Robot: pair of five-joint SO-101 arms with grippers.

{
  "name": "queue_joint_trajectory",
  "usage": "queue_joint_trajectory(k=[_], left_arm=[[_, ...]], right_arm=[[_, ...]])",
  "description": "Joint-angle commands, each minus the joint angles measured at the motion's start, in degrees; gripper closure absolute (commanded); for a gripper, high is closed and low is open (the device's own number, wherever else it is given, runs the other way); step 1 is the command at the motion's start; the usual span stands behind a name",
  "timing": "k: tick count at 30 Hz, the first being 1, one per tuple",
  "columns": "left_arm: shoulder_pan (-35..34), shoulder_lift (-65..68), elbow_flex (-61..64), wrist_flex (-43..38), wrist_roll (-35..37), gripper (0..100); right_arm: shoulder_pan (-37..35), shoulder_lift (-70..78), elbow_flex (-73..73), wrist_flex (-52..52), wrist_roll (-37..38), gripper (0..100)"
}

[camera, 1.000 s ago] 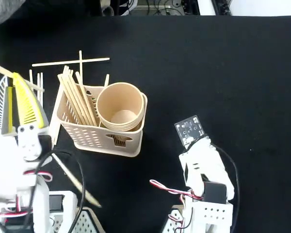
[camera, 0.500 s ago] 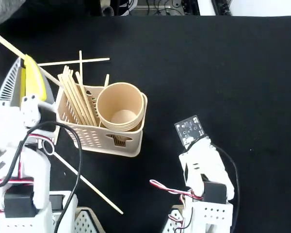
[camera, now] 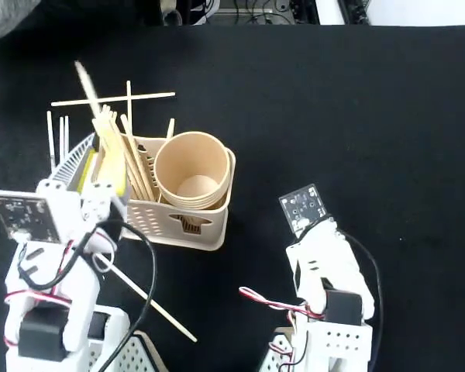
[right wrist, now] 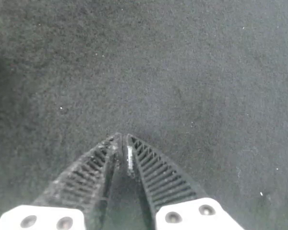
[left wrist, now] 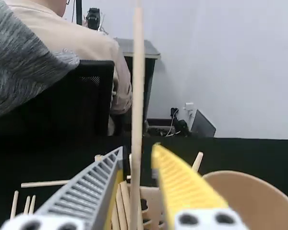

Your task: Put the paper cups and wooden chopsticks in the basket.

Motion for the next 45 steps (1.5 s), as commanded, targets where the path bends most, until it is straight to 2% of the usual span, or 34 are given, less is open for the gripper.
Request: queue_joint_trajectory(k=[1,6,9,14,17,21,28,37,41,45], left_arm=[[-4.2,-0.2,-0.6,2.8,2.8,83],[-8.4,-0.6,-1.3,4.3,2.8,82],[-10.8,-0.6,-5.2,9.4,3.2,80],[-27.0,1.4,-17.6,24.8,9.4,78],[-35.3,7.5,-19.3,25.9,9.3,78],[-39.1,21.7,-19.8,27.3,9.2,78],[-39.5,48.4,-22.3,34.7,6.5,78],[-38.9,73.1,-21.8,35.3,6.5,78],[-34.6,79.4,-20.4,34.9,6.7,78],[-26.6,80.0,-17.2,33.8,7.1,78]], right_arm=[[0.6,-4.0,-0.1,0.2,0.4,98.5],[0.6,-4.0,-0.1,0.2,0.4,98.5],[0.6,-4.0,-0.1,0.2,0.4,98.5],[0.6,-4.0,-0.1,0.2,0.4,98.5],[0.6,-4.0,-0.1,0.2,0.4,98.5],[0.6,-4.0,-0.1,0.3,0.4,98.5],[0.6,-4.0,-0.1,0.3,0.4,98.5],[0.6,-4.0,-0.1,0.3,0.4,98.5],[0.6,-4.0,-0.1,0.3,0.4,98.5],[0.6,-4.0,-0.1,0.3,0.4,98.5]])
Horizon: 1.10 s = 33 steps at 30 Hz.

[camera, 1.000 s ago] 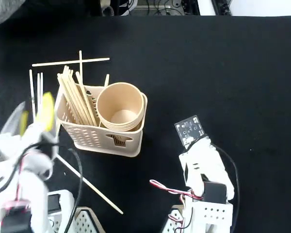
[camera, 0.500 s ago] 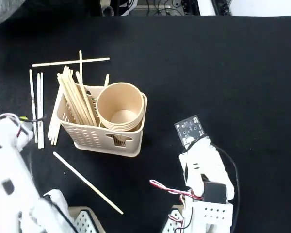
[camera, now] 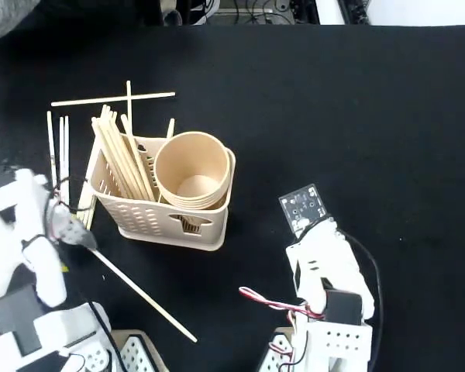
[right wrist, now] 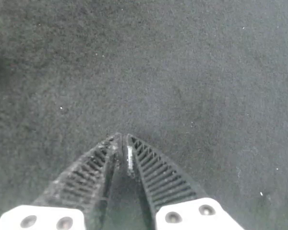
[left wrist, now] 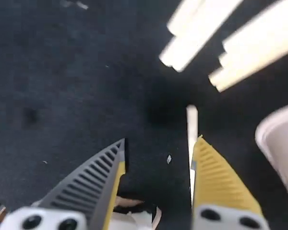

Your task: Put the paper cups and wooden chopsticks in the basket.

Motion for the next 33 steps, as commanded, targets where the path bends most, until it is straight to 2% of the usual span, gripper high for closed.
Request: queue_joint_trajectory(k=[1,5,9,14,18,19,21,25,33], left_arm=[[6.5,0.1,1.8,-2.4,1.1,78],[7.7,0.4,5.8,-9.9,6.2,78],[7.2,0.2,7.8,-11.8,6.2,78],[7.2,0.6,8.0,-11.8,6.2,79],[7.1,0.1,7.3,-11.9,6.1,96],[7.1,0.1,7.1,-11.9,5.5,98],[7.0,0.1,6.5,-11.5,5.1,95],[6.9,0.1,4.9,-10.8,4.9,97],[-1.3,0.1,-5.1,-4.3,5.1,97]], right_arm=[[0.5,-4.0,-0.1,0.3,0.4,98.5],[0.6,-4.0,-0.1,0.3,0.4,98.5],[0.6,-4.0,-0.1,0.3,0.4,98.5],[0.6,-4.0,-0.1,0.3,0.4,98.5],[0.6,-4.0,-0.1,0.3,0.4,98.5],[0.6,-4.0,-0.1,0.3,0.4,98.5],[0.6,-4.0,-0.1,0.3,0.4,98.5],[0.6,-4.0,-0.1,0.3,0.4,98.5],[0.6,-4.0,-0.1,0.3,0.4,98.5]])
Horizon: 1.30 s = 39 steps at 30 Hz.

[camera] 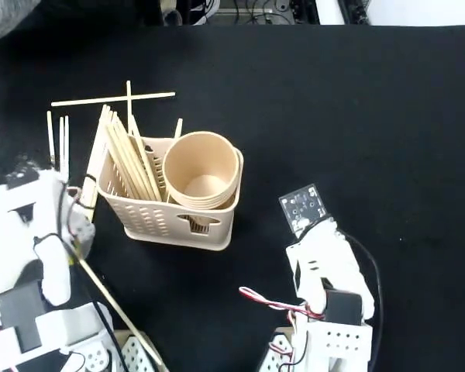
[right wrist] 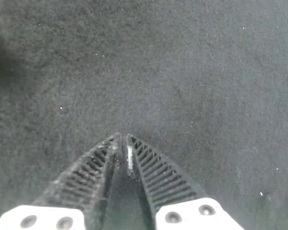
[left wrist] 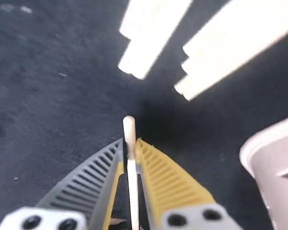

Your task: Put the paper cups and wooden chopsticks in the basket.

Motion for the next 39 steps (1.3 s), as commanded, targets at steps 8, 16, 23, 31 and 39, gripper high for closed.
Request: queue_joint_trajectory(k=[8,16,23,31,39], left_arm=[[-8.4,-0.7,-25.1,14.4,-0.5,97],[-8.9,-0.8,-55.5,28.3,-0.2,97],[-8.3,-8.1,-81.2,28.1,3.2,97],[-3.7,-22.9,-101.4,20.0,4.0,97],[2.9,-27.7,-96.8,11.4,4.0,97]], right_arm=[[0.7,-4.0,-0.1,0.3,0.4,98.5],[0.7,-4.0,-0.1,0.3,0.4,98.5],[0.7,-4.0,-0.1,0.3,0.4,98.5],[0.7,-4.0,-0.1,0.4,0.4,98.5],[0.7,-4.0,-0.1,0.4,0.4,98.5]])
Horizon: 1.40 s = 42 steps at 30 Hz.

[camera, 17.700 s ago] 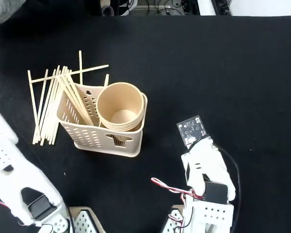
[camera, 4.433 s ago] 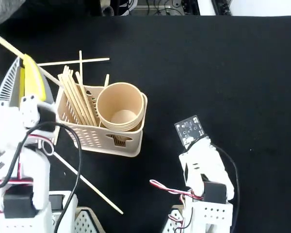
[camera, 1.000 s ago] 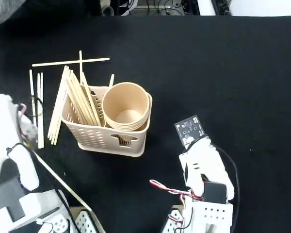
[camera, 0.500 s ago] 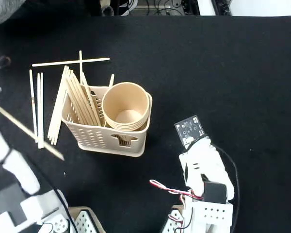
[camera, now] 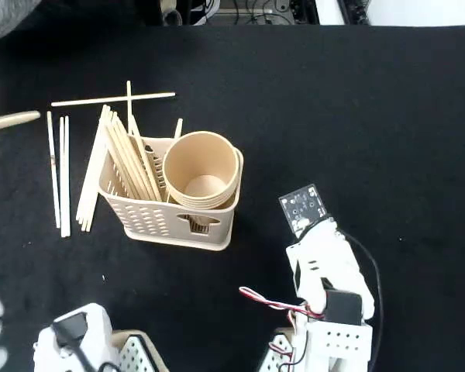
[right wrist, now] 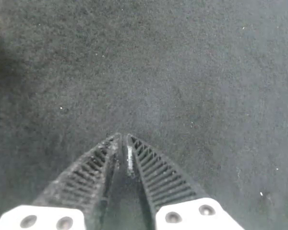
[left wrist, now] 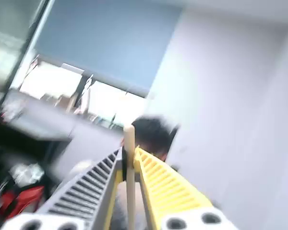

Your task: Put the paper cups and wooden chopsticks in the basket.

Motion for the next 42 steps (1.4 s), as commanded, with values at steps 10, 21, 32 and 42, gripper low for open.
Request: queue_joint_trajectory(k=[10,21,32,42], left_arm=[[7.6,-9.9,26.3,-2.5,0.3,97],[11.1,-39.7,77.1,-35.9,-7.0,97],[29.1,-46.6,93.8,-49.4,-16.5,97],[30.9,-36.7,83.1,-39.5,-16.3,97]], right_arm=[[0.7,-3.9,-0.1,0.4,0.4,98.5],[0.7,-3.9,-0.1,0.4,0.4,98.5],[0.7,-4.0,-0.1,0.3,0.4,98.5],[0.7,-4.0,-0.1,0.1,0.4,98.5]])
